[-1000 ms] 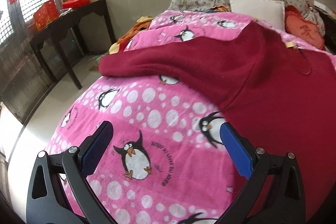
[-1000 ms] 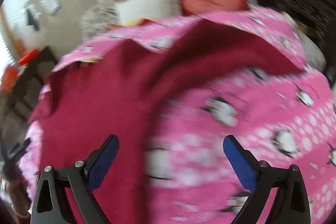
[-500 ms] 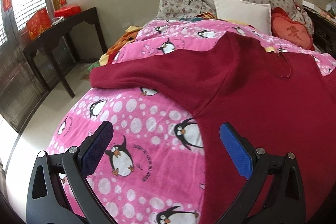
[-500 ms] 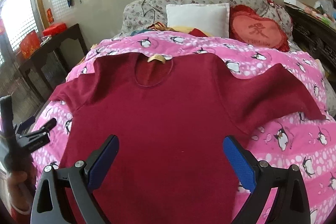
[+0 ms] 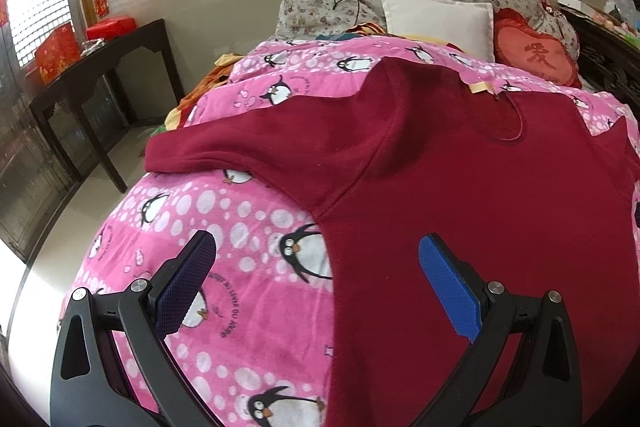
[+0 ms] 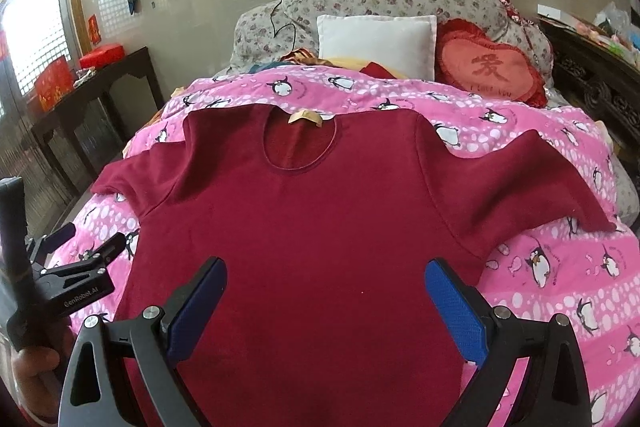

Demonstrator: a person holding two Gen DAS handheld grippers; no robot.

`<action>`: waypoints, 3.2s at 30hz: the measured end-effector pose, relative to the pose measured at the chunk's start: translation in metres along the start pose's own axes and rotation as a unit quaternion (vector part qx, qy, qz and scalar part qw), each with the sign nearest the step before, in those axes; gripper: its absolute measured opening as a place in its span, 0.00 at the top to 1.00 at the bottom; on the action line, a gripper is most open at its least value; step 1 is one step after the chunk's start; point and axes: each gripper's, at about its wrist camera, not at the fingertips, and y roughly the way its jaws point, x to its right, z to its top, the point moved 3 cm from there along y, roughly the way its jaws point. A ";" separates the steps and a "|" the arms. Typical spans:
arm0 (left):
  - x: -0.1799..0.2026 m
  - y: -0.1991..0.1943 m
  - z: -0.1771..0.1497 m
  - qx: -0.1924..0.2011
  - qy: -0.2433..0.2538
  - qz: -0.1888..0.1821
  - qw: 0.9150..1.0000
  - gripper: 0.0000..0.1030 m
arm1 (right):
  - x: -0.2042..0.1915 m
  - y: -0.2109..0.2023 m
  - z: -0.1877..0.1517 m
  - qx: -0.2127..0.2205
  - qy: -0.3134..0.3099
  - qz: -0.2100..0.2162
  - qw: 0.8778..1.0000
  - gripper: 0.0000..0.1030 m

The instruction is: Fold small clothes

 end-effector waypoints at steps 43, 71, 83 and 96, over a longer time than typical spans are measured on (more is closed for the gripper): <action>0.025 0.005 0.004 -0.005 0.007 -0.037 0.999 0.01 | -0.010 0.013 0.006 -0.011 -0.021 -0.025 0.999 0.04; -0.034 0.014 0.005 -0.020 -0.034 -0.045 0.998 0.01 | -0.084 0.031 0.021 -0.022 -0.059 -0.001 0.998 0.04; -0.200 0.099 0.024 -0.104 -0.239 -0.030 0.965 0.01 | -0.151 0.113 0.042 -0.056 -0.102 0.082 0.990 0.04; -0.289 0.195 0.030 -0.150 -0.406 -0.038 0.901 0.09 | -0.240 0.140 0.047 -0.060 -0.199 0.134 0.969 0.04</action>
